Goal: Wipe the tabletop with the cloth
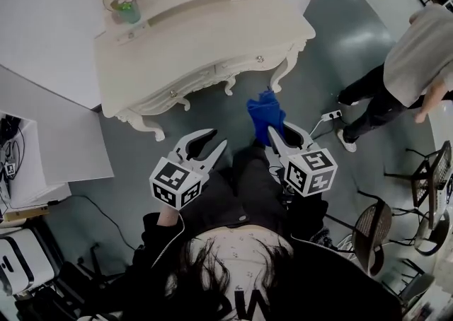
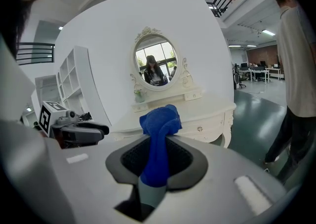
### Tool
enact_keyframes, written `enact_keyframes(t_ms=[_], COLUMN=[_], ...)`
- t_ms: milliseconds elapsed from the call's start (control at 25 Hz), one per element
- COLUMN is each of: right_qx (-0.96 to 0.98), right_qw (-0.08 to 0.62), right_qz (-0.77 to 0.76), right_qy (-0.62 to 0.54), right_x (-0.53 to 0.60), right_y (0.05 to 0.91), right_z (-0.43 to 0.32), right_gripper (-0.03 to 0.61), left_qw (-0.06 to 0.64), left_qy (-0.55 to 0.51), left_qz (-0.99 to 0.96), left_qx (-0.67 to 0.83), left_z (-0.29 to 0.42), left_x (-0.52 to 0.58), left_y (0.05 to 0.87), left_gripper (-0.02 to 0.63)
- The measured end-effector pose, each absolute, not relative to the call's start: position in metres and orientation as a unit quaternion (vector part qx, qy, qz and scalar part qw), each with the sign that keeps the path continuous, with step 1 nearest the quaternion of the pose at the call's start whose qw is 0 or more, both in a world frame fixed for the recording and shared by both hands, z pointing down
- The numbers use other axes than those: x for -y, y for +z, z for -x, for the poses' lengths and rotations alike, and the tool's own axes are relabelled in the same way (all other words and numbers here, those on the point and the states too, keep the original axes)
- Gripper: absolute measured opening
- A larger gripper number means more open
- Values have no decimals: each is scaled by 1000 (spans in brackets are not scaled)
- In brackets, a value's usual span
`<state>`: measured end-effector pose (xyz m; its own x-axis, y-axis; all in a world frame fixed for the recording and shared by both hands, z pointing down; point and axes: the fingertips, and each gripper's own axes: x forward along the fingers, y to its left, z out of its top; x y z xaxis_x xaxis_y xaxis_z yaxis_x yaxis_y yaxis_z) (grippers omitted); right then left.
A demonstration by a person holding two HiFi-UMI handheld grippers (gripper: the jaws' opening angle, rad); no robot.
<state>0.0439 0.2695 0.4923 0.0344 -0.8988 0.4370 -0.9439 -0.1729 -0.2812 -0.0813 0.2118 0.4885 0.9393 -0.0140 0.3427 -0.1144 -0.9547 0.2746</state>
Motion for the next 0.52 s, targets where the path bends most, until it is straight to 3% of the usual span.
enact_keyframes(t_ms=[520], right_qx=[609], right_qw=[39], right_qz=[-746], right_qy=[265], right_x=[-289], right_y=[484], right_z=[-80], right_gripper=[86], left_qw=[160], left_qy=[168], left_qz=[-971], left_qx=[55], left_z=[98], left_x=[-203], left_y=[496], left_gripper=[123])
